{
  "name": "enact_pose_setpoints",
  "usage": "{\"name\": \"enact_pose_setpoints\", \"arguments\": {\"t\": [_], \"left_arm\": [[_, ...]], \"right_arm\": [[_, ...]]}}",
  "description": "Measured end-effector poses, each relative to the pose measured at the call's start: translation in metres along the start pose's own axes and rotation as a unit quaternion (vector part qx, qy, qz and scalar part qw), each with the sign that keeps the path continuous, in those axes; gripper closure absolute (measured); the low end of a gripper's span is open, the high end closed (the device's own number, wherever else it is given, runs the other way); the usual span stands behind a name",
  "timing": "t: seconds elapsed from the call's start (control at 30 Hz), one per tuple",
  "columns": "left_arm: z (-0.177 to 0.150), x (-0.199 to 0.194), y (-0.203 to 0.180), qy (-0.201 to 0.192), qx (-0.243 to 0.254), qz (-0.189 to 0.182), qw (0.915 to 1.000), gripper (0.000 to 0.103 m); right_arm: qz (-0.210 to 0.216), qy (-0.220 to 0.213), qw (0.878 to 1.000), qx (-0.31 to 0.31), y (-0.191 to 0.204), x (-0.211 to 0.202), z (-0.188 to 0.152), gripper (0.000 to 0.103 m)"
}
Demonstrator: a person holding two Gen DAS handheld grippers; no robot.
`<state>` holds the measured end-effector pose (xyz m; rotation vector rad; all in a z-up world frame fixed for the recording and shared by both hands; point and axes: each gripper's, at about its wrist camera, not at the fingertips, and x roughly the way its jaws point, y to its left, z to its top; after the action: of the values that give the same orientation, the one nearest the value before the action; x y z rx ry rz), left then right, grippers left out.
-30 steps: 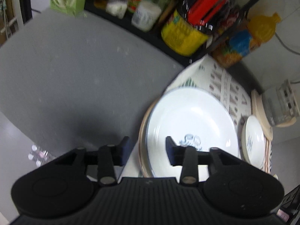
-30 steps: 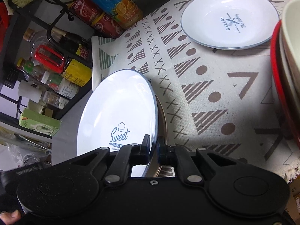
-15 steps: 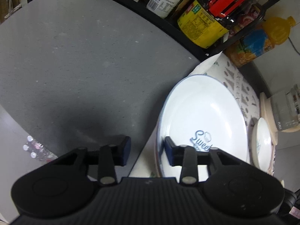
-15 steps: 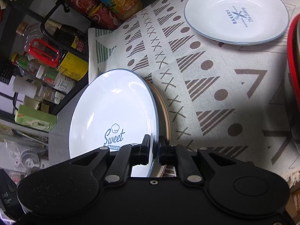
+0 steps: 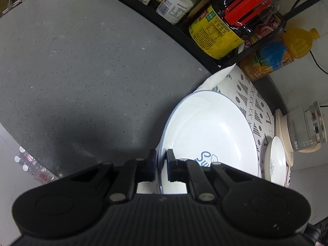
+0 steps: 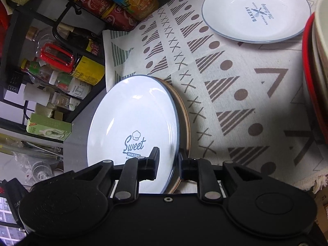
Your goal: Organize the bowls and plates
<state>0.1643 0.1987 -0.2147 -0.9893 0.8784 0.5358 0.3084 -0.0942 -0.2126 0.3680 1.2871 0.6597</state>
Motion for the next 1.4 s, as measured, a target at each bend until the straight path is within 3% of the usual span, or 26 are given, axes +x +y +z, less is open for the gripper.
{"name": "enact_pose_setpoints", "arguments": {"t": [0.23, 0.3, 0.37, 0.8, 1.1, 1.4], "left_arm": [[0.002, 0.005, -0.007, 0.005, 0.016, 0.011, 0.9998, 0.094], [0.001, 0.005, -0.011, 0.002, 0.029, 0.020, 0.9994, 0.093], [0.000, 0.006, -0.015, 0.001, 0.040, 0.027, 0.9988, 0.093], [-0.005, 0.012, -0.028, -0.002, 0.061, 0.057, 0.9965, 0.087], [-0.005, 0.013, -0.029, 0.001, 0.063, 0.058, 0.9963, 0.085], [-0.004, 0.009, -0.025, -0.004, 0.059, 0.051, 0.9970, 0.085]], "right_arm": [[-0.001, 0.000, 1.000, 0.021, -0.002, -0.004, -0.001, 0.085], [-0.003, -0.001, 1.000, 0.029, -0.005, -0.005, -0.002, 0.088], [-0.006, -0.001, 0.999, 0.034, -0.009, -0.006, -0.002, 0.098], [-0.017, -0.004, 1.000, 0.023, -0.007, -0.008, 0.002, 0.099], [-0.045, -0.001, 0.999, 0.025, -0.006, -0.011, 0.001, 0.099], [-0.032, -0.012, 0.999, 0.037, -0.012, -0.006, 0.006, 0.097]]}}
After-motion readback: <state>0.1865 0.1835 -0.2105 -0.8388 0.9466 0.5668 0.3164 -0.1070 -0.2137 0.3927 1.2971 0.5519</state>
